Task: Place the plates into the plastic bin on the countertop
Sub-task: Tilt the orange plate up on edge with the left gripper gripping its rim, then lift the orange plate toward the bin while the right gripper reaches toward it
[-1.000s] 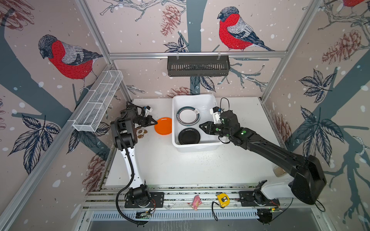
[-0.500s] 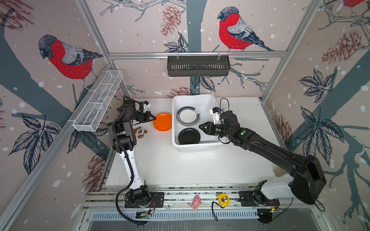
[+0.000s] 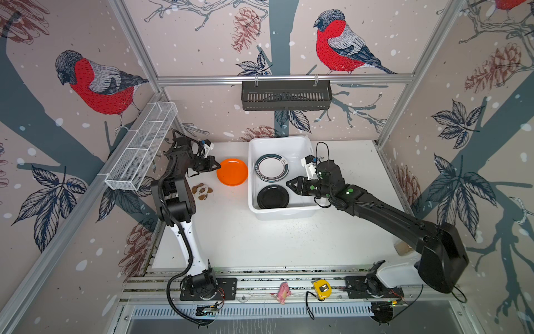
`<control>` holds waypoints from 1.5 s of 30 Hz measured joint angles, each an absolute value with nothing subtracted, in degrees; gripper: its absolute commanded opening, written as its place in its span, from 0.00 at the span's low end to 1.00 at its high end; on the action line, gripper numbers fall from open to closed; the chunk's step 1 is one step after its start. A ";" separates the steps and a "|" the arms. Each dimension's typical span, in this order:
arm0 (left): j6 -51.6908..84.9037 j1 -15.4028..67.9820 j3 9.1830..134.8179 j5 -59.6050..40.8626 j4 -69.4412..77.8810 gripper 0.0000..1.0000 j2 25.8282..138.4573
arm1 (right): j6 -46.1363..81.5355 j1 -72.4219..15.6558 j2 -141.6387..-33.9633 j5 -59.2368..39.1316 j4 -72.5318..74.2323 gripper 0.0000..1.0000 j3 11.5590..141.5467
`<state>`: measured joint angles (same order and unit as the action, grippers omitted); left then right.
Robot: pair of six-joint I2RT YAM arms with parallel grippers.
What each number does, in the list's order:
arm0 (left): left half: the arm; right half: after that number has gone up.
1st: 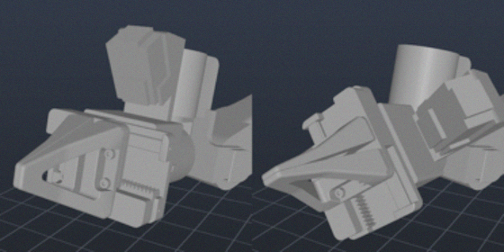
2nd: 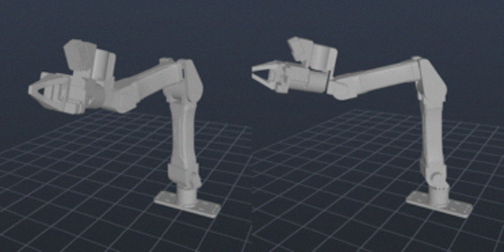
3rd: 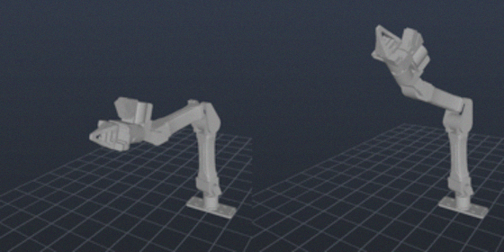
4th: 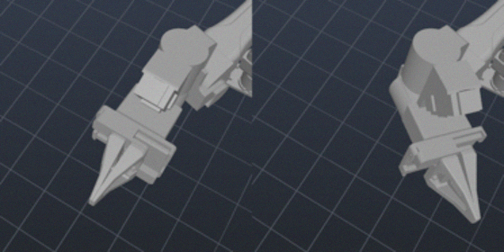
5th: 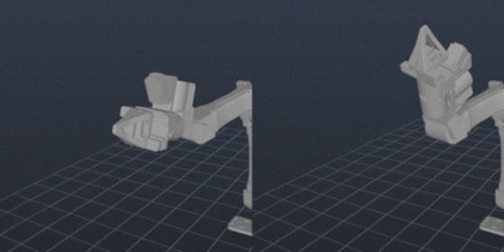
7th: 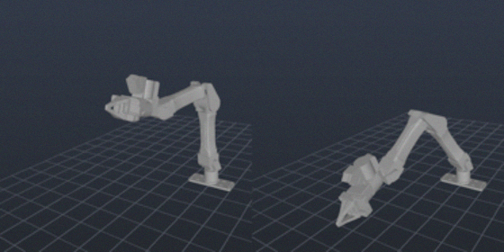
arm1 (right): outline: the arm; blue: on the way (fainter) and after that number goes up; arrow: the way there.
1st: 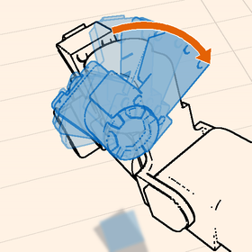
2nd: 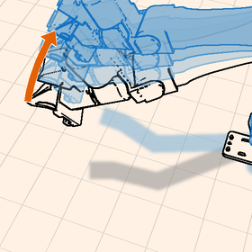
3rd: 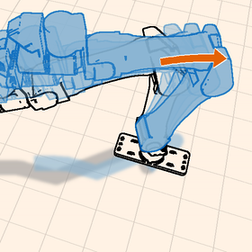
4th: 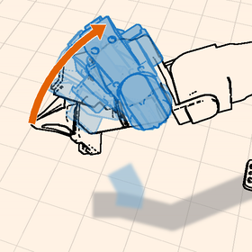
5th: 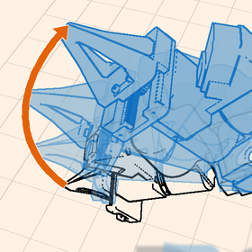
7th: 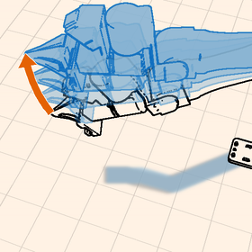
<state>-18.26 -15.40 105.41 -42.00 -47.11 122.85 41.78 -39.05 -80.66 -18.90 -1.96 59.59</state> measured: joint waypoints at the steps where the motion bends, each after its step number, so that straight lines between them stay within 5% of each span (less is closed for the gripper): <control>1: -18.28 -15.40 105.51 -41.85 -47.22 0.00 122.63 | 41.78 -39.05 -80.71 -18.94 -1.89 0.31 59.64; 45: -18.41 -14.46 111.77 -39.27 -53.23 0.00 109.78 | 41.60 -39.40 -84.58 -21.23 0.01 0.34 63.96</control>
